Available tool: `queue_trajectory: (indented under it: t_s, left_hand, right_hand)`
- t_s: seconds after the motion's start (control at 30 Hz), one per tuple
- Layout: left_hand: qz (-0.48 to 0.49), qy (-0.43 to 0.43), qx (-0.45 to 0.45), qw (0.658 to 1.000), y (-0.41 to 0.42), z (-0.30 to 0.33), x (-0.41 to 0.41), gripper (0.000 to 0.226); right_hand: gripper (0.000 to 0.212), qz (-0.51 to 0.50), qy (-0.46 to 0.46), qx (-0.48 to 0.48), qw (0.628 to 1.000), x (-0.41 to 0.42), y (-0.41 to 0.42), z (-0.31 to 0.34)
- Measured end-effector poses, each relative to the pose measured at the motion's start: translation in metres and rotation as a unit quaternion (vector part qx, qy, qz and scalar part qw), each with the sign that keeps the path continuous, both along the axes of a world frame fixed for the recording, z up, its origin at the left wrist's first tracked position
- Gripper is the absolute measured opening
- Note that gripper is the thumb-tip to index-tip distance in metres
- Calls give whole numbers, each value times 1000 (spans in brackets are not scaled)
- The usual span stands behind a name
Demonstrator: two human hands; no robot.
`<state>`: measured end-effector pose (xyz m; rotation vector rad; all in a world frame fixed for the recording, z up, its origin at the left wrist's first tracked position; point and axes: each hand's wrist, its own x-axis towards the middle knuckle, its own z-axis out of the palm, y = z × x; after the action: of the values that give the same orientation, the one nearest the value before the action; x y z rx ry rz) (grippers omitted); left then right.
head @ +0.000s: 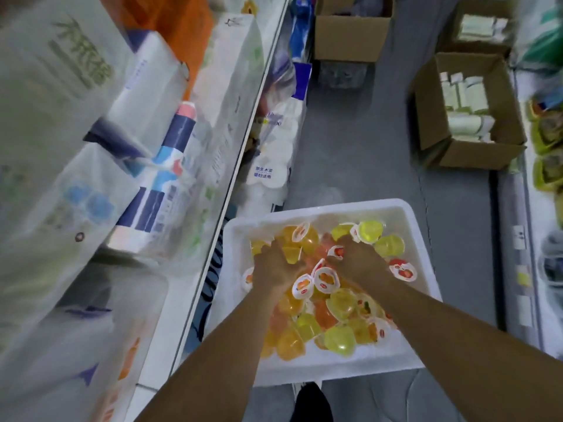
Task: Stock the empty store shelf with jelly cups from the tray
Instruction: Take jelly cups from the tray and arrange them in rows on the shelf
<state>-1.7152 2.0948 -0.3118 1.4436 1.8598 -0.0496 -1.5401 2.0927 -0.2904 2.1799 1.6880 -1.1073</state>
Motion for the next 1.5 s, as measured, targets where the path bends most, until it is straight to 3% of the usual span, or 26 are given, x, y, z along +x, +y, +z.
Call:
queue_trajectory:
  t_s: [0.17,0.27,0.37,0.43,0.63,0.8,0.87,1.03,1.13,1.2,1.3,1.4,1.5]
  left_hand:
    - [-1,12,39,999,3,-7,0,67]
    - [38,-44,29,998,1,9,-4,48]
    - [138,-113,-11,984,-12,34,-12,53]
    - [186,-159,-25,969,-27,50,-15,54]
    - [273,-215,-29,937,-56,72,-14,45]
    - [302,-241,-50,921,-54,54,-11,31]
    - [314,-257,-56,913,-55,51,-10,19]
    - [330,-270,-53,903,-59,56,-16,29]
    - [343,-287,-51,893,-63,70,-19,32]
    - [350,-302,-42,886,-72,82,-20,27]
    - [352,-316,-35,880,-94,105,-19,24]
    - [351,-329,-26,876,-124,134,-16,20]
    - [364,-364,1,857,-156,168,-9,19]
  right_hand:
    - [45,-8,-86,31,996,-15,2,-17]
    - [39,-40,-47,53,997,-8,1,-15]
    - [25,-70,-6,96,993,4,-10,0]
    - [27,-65,7,93,993,11,-20,11]
    - [63,78,-19,94,992,17,-25,17]
    - [76,228,-62,89,968,8,-15,-19]
    - [74,226,-86,99,965,5,-14,-25]
    - [61,213,-124,133,960,4,-15,-9]
    - [62,194,-93,148,965,11,-25,0]
    - [44,148,-59,153,975,18,-33,8]
    - [13,-12,56,158,986,23,-50,29]
    - [13,-189,233,80,951,16,-75,73]
    - [10,-240,379,5,894,7,-107,126]
